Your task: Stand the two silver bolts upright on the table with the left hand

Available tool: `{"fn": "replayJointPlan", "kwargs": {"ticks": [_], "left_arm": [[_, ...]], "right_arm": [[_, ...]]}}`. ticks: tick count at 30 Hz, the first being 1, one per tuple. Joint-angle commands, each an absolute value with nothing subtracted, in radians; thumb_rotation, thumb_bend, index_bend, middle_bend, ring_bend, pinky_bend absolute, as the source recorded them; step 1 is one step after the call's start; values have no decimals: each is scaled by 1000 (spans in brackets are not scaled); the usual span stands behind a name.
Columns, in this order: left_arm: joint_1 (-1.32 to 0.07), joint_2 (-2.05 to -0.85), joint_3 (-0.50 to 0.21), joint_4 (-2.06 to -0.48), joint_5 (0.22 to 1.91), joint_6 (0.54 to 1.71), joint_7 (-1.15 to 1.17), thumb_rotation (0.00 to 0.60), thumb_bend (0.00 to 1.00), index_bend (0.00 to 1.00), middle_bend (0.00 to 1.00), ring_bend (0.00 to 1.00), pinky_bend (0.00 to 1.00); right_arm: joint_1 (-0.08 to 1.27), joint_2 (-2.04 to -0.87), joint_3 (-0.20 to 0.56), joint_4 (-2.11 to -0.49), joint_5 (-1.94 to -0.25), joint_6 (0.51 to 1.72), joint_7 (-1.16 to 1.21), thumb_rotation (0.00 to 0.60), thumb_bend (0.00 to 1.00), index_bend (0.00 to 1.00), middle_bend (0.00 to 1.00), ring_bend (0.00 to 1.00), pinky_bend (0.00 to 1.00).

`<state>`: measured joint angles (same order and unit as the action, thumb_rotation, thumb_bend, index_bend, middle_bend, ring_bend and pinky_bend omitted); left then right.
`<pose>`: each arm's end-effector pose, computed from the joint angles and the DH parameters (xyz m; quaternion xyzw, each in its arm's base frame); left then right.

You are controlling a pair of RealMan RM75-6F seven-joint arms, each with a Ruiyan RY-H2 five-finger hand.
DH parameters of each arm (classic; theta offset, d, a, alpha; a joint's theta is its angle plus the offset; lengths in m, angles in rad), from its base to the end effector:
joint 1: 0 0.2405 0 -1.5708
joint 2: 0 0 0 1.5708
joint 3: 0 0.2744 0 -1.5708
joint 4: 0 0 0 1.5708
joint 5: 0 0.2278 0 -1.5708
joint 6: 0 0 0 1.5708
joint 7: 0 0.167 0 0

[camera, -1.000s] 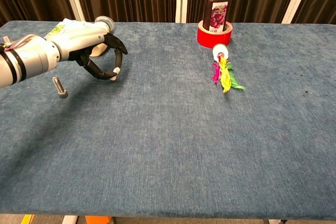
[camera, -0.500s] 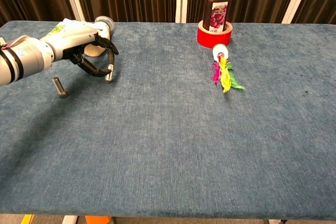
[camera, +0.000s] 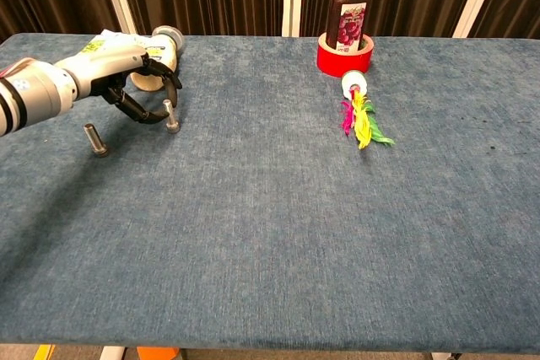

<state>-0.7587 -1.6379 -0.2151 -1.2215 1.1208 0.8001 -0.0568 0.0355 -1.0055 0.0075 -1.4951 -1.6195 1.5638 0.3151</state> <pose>-0.1887 0.4139 -0.0639 -0.6753 -0.5099 -0.3870 0.3664 -0.3552 -0.1812 0.2002 0.5977 -0.3962 0.4272 0.5507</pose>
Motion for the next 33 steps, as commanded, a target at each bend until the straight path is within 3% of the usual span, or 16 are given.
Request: {"fn": "replayJointPlan", "kwargs": {"ticks": [1, 5, 7, 12, 16, 23, 33], "left_arm": [[-757, -1634, -210, -1227, 1130, 805, -55, 600, 366, 409, 199, 35, 0], [-742, -1601, -215, -1273, 1161, 848, -67, 600, 366, 279, 194, 35, 0], [-723, -1559, -222, -1320, 1179, 890, -75, 600, 361, 259, 194, 35, 0], [-646, -1398, -220, -1479, 1163, 990, -8, 600, 297, 259, 193, 35, 0], [-545, -1295, -202, -1583, 1154, 1150, 78, 600, 246, 277, 193, 35, 0], [-349, -1233, -108, -1586, 1265, 1410, 62, 600, 238, 302, 194, 35, 0], [-128, -1161, 10, -1607, 1400, 1636, -17, 600, 231, 307, 193, 35, 0]], "right_arm": [[35, -1005, 8, -1497, -1620, 1566, 314, 600, 227, 40, 99, 0, 0], [34, -1002, 8, -1501, -1623, 1569, 310, 600, 227, 40, 99, 0, 0], [34, -999, 8, -1504, -1624, 1571, 308, 600, 227, 40, 99, 0, 0], [35, -992, 8, -1506, -1627, 1571, 308, 600, 228, 39, 99, 0, 0], [36, -984, 6, -1508, -1628, 1565, 309, 600, 229, 40, 99, 0, 0], [41, -981, 7, -1510, -1630, 1561, 311, 600, 230, 38, 99, 0, 0], [57, -982, 1, -1527, -1662, 1554, 296, 600, 231, 37, 99, 0, 0]]}}
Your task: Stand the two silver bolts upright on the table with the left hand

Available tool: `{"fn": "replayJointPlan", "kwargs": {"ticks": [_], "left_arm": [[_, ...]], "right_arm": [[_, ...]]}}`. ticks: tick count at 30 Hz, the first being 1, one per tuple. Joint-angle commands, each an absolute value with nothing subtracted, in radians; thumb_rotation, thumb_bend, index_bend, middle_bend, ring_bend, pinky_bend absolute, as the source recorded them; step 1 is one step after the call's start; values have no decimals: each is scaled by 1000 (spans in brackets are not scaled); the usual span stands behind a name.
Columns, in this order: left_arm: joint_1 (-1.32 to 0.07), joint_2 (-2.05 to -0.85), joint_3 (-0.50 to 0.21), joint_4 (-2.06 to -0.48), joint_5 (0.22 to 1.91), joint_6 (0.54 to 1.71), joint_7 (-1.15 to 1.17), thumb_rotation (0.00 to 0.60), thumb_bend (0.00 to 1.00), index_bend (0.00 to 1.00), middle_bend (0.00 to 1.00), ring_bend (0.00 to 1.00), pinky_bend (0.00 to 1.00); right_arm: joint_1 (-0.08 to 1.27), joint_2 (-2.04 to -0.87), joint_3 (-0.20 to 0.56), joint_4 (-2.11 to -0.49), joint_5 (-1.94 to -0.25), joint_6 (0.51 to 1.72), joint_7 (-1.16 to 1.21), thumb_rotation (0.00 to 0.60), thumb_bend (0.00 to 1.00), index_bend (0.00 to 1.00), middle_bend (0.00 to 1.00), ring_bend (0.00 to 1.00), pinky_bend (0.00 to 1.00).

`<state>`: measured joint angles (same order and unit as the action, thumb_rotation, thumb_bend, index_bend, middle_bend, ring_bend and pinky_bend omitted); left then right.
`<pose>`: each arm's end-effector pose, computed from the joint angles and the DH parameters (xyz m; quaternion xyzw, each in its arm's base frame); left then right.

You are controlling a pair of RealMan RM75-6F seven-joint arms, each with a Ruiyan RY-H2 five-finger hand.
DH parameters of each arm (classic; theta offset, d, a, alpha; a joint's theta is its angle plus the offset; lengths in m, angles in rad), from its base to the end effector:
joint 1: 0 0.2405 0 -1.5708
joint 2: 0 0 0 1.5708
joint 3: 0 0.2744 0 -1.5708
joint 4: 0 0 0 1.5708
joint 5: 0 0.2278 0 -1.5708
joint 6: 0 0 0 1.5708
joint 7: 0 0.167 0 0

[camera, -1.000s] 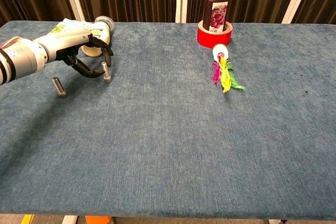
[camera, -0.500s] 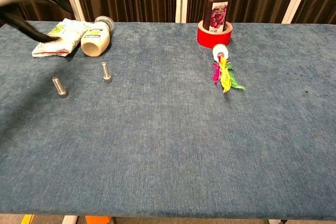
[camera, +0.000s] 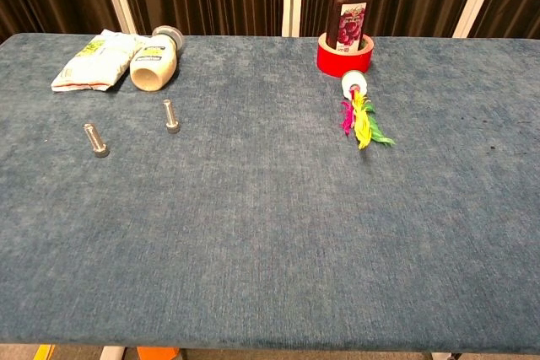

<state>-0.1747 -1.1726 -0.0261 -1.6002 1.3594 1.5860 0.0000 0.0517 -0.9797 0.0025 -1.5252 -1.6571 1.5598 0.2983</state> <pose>-0.3302 0.2300 0.1534 -0.5455 -0.3818 -0.4231 0.6146 -0.3435 -0.1849 0.2006 0.6167 -0.3856 0.4288 0.5359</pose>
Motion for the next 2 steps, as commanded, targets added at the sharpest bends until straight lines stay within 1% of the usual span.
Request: {"fn": "replayJointPlan", "kwargs": {"ticks": [1, 2], "left_arm": [[-117, -1161, 17, -1609, 1410, 1644, -17, 600, 230, 308, 193, 35, 0], [-105, -1159, 27, -1613, 1421, 1649, -16, 600, 230, 308, 193, 35, 0]], "right_arm": [[60, -984, 0, -1528, -1665, 1550, 296, 600, 231, 37, 99, 0, 0], [64, -986, -1, -1528, -1669, 1546, 295, 600, 231, 37, 99, 0, 0]]}}
